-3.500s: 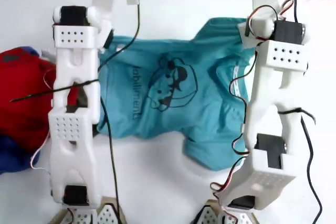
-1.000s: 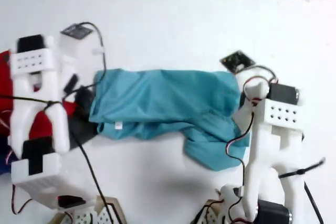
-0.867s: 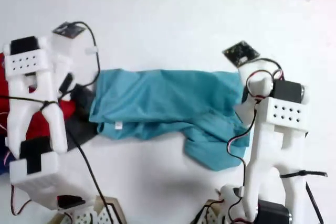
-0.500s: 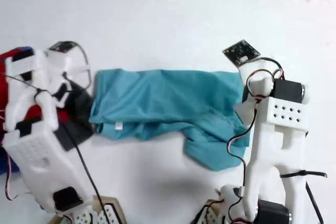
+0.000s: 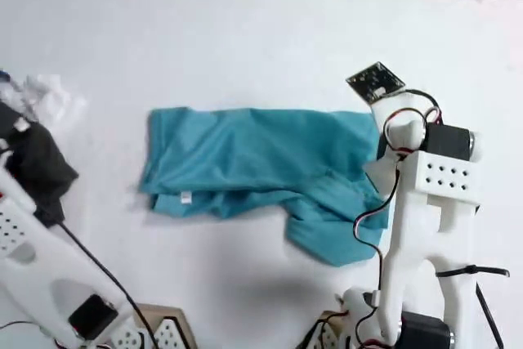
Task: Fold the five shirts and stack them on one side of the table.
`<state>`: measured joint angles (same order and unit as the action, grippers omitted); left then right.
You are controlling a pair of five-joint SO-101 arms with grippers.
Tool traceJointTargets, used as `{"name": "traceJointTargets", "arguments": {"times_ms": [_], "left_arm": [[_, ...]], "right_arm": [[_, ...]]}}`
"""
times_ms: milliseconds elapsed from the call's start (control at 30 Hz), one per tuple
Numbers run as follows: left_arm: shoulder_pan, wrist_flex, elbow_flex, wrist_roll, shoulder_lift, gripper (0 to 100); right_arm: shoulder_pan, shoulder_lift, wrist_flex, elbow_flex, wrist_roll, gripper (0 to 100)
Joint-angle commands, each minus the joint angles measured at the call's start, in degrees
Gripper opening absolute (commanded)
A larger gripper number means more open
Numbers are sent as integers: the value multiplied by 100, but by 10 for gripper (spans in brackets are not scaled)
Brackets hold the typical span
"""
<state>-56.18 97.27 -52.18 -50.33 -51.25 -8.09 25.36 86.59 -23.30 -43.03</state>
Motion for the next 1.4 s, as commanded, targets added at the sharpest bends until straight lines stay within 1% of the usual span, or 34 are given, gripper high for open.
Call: {"name": "traceJointTargets", "arguments": {"times_ms": [0, 100, 167, 233, 333, 433, 567, 667, 767, 900, 1033, 1167, 1267, 1367], "left_arm": [[-167, 536, -892, 53, 114, 162], [9, 527, -989, 334, 352, 162], [229, 527, -796, 466, 668, 162], [519, 527, -453, 615, 1090, 163], [1081, 527, 330, 774, 1899, 163], [1749, 536, 1473, 879, 2919, 182], [2690, 527, 3521, 862, 4492, 229], [3411, 484, 5051, 844, 5512, 230], [3912, 70, 6369, 888, 6163, 230], [4097, -809, 7802, 897, 6523, 230], [4088, -1688, 8664, 897, 6541, 230], [4097, -2453, 9095, 914, 6541, 230], [4097, -3042, 9209, 1240, 6532, 230], [4105, -3332, 9165, 1530, 6532, 231]], "right_arm": [[4, 295, -127, 264, 246, 144], [110, 277, -479, 255, 747, 144], [286, 233, -681, 237, 1064, 144], [549, 233, -822, 176, 1266, 144], [963, 233, -910, 26, 1327, 144], [1138, 242, -910, -97, 1336, 144], [1042, 286, -734, -97, 1327, 144], [989, 295, -523, -114, 1301, 144], [910, 295, -321, -114, 1292, 144], [910, 295, -119, -114, 1292, 144], [910, 295, -110, -123, 1292, 144], [910, 286, -127, -123, 1292, 142], [910, 268, -92, -132, 1292, 142], [910, 242, 40, -141, 1292, 142]]}}
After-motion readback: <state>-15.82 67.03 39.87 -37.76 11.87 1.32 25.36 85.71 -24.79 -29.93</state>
